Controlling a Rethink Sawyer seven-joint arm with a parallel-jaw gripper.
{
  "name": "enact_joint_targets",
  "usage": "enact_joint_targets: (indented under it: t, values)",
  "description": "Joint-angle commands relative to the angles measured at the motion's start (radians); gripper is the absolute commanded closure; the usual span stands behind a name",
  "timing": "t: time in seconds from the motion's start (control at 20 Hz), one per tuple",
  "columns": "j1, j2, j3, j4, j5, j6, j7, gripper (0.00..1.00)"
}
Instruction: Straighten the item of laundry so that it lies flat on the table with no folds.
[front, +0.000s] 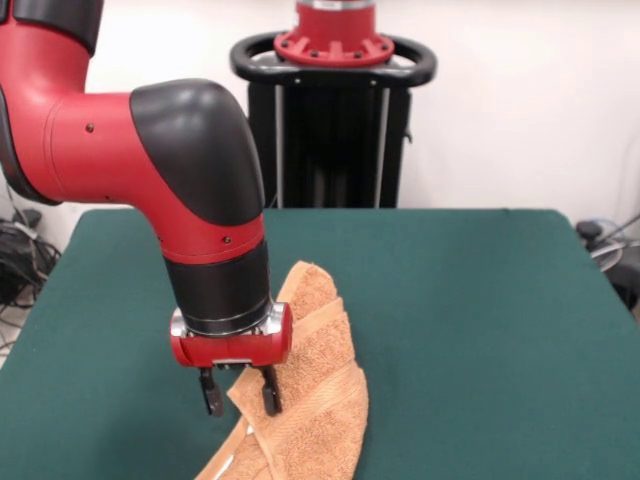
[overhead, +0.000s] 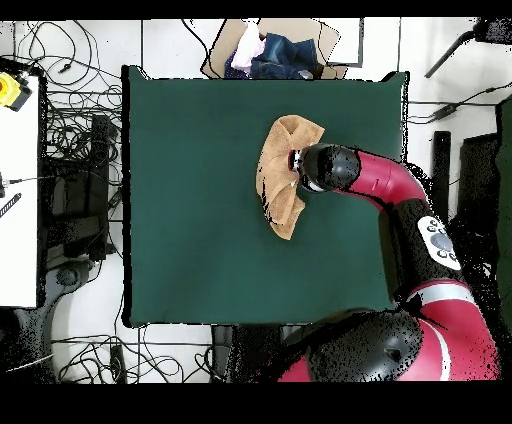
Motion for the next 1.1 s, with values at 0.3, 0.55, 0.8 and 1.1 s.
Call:
enact_joint_targets:
  t: [0.3,0.55,0.8,1.1]
  values:
    - [0.019,-0.020,0.023,0.018,-0.006,0.024,0.030,1.00]
    - [0.033,-0.021,0.000,-0.004,-0.022,0.053,0.021,1.00]
    - [0.043,-0.018,-0.011,-0.018,-0.024,0.066,0.027,1.00]
    - [0.054,-0.016,-0.027,-0.027,-0.031,0.078,0.029,1.00]
